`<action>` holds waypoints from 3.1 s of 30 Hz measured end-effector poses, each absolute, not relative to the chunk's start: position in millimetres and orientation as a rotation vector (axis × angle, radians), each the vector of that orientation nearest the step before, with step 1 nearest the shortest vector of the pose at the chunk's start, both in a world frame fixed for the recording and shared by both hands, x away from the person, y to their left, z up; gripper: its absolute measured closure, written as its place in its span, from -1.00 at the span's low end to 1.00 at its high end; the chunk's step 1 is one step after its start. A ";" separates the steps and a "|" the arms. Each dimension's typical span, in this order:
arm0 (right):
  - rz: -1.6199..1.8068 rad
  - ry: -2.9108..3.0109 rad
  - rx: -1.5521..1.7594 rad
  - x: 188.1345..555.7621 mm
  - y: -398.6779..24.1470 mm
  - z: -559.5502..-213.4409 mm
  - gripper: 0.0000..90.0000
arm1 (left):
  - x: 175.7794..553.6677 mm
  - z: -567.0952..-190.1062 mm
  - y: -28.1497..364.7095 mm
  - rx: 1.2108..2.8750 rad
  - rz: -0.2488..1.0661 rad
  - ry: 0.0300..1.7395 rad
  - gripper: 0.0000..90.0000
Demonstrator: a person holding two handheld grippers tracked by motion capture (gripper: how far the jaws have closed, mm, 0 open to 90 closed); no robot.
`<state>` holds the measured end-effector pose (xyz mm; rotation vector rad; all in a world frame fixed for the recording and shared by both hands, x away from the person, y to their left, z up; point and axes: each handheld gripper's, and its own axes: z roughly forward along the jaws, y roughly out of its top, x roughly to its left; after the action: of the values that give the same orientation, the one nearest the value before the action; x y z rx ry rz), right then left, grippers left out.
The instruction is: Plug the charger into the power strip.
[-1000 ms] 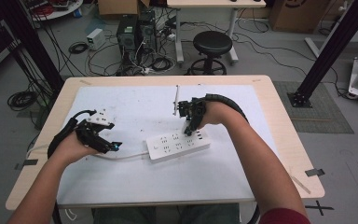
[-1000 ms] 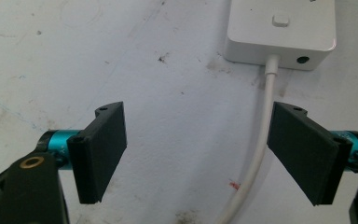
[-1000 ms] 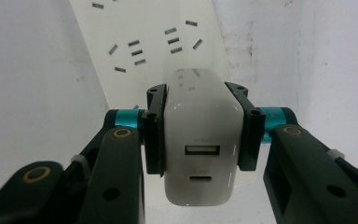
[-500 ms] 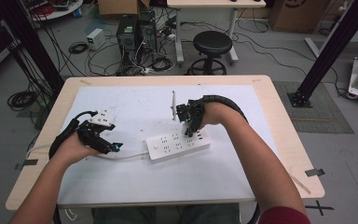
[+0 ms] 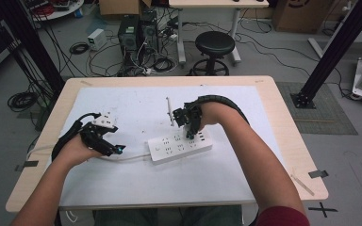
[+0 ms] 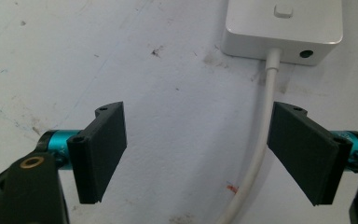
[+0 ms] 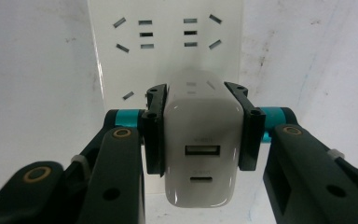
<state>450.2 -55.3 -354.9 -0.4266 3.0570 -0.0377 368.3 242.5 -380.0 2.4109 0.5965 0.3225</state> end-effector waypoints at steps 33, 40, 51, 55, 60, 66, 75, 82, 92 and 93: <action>-0.067 3.038 -0.363 446.4 -53.5 -365.3 0.42 | 370.1 -383.0 232.7 2.429 0.310 0.593 -0.56; -0.089 3.049 -0.357 448.1 -50.1 -368.1 0.41 | 369.7 -381.7 233.2 2.426 0.313 0.592 -0.56; 0.007 3.085 -0.268 449.6 -57.7 -364.6 0.10 | 368.4 -378.5 235.6 2.419 0.316 0.596 -0.56; -0.011 3.082 -0.225 450.5 -61.2 -364.3 -0.01 | 369.6 -377.6 234.5 2.424 0.318 0.591 -0.56; 0.071 3.072 -0.170 450.7 -71.3 -355.9 -0.13 | 369.4 -375.8 233.6 2.415 0.323 0.593 -0.56; 0.250 3.051 -0.117 445.1 -87.8 -342.2 -0.22 | 368.5 -373.0 233.4 2.417 0.336 0.584 -0.56; 0.561 3.051 0.032 437.6 -115.3 -335.9 -0.35 | 369.0 -368.7 232.0 2.404 0.332 0.560 -0.56; 0.813 2.985 0.159 424.8 -134.7 -329.2 -0.48 | 369.4 -362.5 232.8 2.359 0.352 0.515 -0.56; 1.081 2.886 0.308 410.4 -161.7 -331.5 -0.54 | 370.3 -363.1 228.6 2.327 0.356 0.452 -0.58; 1.079 2.879 0.313 410.7 -163.5 -332.2 -0.54 | 370.2 -362.5 228.1 2.334 0.352 0.438 -0.58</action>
<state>410.7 -163.5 -332.2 0.3133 2.8792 1.0794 370.2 228.1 -362.5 2.3340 0.4376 0.3524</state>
